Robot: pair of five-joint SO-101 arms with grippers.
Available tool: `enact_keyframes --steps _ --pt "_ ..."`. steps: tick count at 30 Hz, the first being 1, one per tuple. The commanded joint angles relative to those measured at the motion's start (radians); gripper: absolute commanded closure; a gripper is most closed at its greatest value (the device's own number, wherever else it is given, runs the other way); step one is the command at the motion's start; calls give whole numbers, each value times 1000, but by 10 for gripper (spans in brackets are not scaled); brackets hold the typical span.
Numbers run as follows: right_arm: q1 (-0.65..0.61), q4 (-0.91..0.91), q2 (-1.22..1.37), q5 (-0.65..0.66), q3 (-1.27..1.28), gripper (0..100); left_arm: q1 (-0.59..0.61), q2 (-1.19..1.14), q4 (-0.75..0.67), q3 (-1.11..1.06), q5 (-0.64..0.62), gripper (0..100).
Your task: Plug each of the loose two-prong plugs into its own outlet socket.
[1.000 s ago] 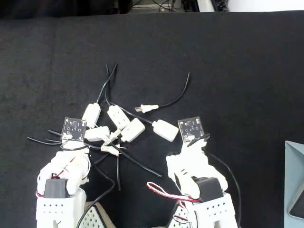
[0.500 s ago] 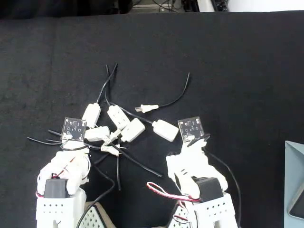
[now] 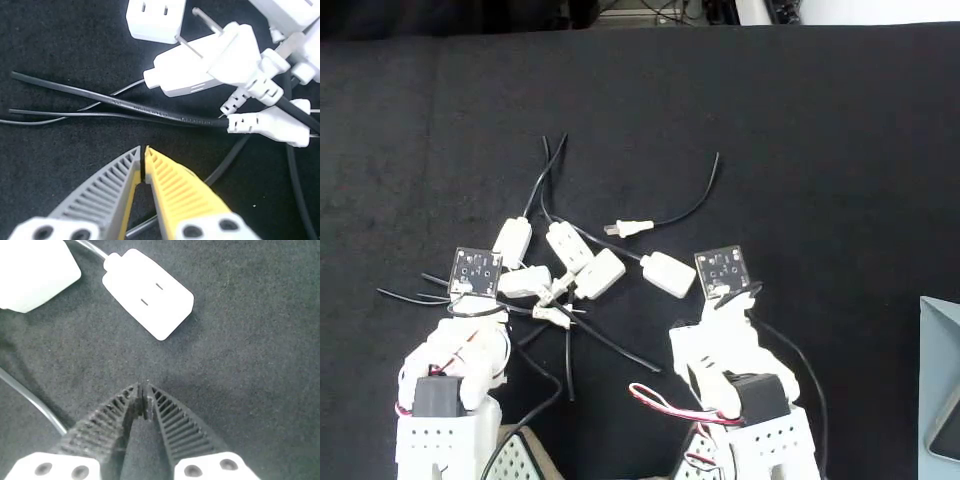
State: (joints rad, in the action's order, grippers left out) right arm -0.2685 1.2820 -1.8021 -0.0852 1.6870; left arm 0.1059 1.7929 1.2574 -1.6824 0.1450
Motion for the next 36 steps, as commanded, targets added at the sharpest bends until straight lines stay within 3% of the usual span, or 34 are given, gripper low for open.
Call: enact_keyframes --steps 1,16,23,27,29,33,36 --pt "12 20 -93 -2 -4 985 -1 3 3 -18 5 970" --pt "12 20 -93 -2 -4 985 7 5 8 31 11 970" --pt "14 20 -91 -2 -5 984 179 5 31 182 5 970" --pt "15 21 -91 5 -31 984 214 5 3 262 12 970" --pt "21 18 -91 78 -56 984 216 5 0 309 32 970" --pt "32 -68 -91 359 -101 984 216 5 3 340 155 970" --pt "80 -129 -91 443 -145 983 220 5 0 318 126 970"
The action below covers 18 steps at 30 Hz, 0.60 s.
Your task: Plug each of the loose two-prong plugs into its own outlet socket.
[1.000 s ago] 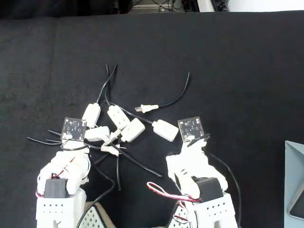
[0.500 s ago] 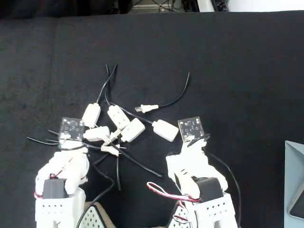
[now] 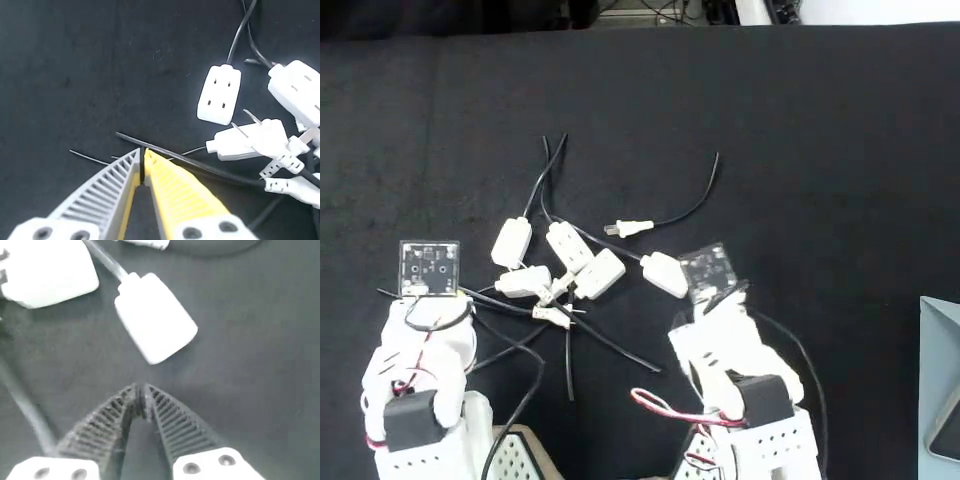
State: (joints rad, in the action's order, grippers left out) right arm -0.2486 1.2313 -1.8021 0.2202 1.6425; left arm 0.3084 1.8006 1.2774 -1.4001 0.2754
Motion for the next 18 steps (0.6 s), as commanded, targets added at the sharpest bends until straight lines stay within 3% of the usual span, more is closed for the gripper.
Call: enact_keyframes --steps 1,5,9,13,18 --pt "69 -97 -91 135 -125 983 36 -3 -25 25 -29 970" --pt "64 -123 -88 143 -242 983 180 -3 -77 -12 -106 970" --pt "-18 -123 19 140 -389 983 286 -3 -129 -58 -180 970" --pt "-133 -124 315 132 -578 983 309 -3 -143 -67 -189 970" --pt "-292 -123 730 -14 -812 982 308 -3 -138 -70 -187 970"
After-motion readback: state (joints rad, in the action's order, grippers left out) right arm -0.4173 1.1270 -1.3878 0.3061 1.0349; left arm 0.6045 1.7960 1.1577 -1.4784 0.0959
